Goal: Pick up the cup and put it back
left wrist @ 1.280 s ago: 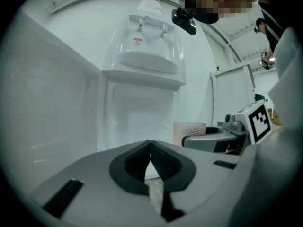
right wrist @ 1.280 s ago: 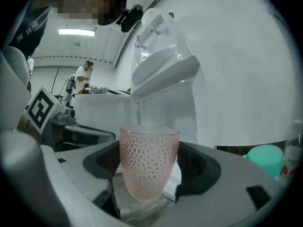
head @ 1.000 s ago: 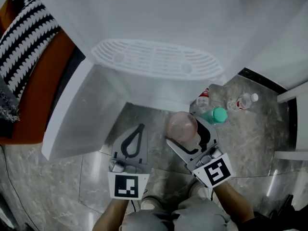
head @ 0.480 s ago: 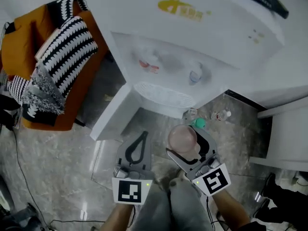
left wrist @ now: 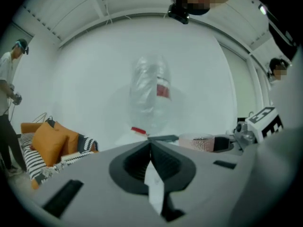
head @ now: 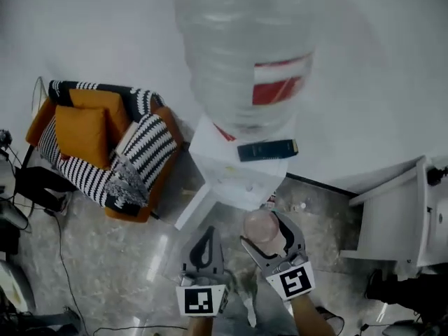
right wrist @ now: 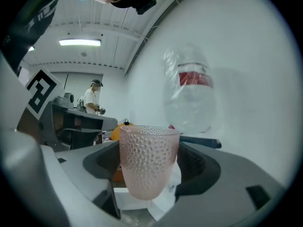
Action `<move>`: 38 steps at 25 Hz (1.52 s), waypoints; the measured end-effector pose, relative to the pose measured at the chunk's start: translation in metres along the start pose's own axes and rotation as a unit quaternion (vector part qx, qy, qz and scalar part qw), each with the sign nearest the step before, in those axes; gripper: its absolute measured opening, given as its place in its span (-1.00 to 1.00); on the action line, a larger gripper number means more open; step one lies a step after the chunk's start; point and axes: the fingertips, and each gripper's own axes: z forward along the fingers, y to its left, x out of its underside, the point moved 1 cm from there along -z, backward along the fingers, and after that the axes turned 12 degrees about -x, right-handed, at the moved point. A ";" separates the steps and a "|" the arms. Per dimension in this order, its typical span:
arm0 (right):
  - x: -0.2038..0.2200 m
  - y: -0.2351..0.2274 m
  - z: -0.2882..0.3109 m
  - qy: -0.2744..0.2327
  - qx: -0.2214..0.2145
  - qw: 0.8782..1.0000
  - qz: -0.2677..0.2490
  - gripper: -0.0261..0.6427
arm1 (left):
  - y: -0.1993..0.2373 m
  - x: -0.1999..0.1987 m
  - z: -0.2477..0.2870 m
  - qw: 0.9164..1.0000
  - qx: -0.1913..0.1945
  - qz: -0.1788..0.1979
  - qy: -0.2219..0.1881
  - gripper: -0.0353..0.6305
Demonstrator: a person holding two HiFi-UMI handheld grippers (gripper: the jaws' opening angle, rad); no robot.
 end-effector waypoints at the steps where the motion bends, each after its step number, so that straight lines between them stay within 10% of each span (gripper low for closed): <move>1: -0.023 -0.004 -0.009 0.001 0.004 1.000 0.011 0.19 | -0.002 -0.024 -0.005 1.000 -0.002 -0.013 -0.002 -0.86; 9: -0.145 -0.037 -0.064 -0.042 0.001 0.999 -0.018 0.19 | -0.023 -0.145 -0.019 0.996 -0.011 -0.070 -0.048 -0.86; 38: -0.187 -0.043 -0.090 -0.079 -0.059 0.995 -0.023 0.19 | -0.071 -0.174 -0.029 0.999 0.003 -0.002 -0.049 -0.86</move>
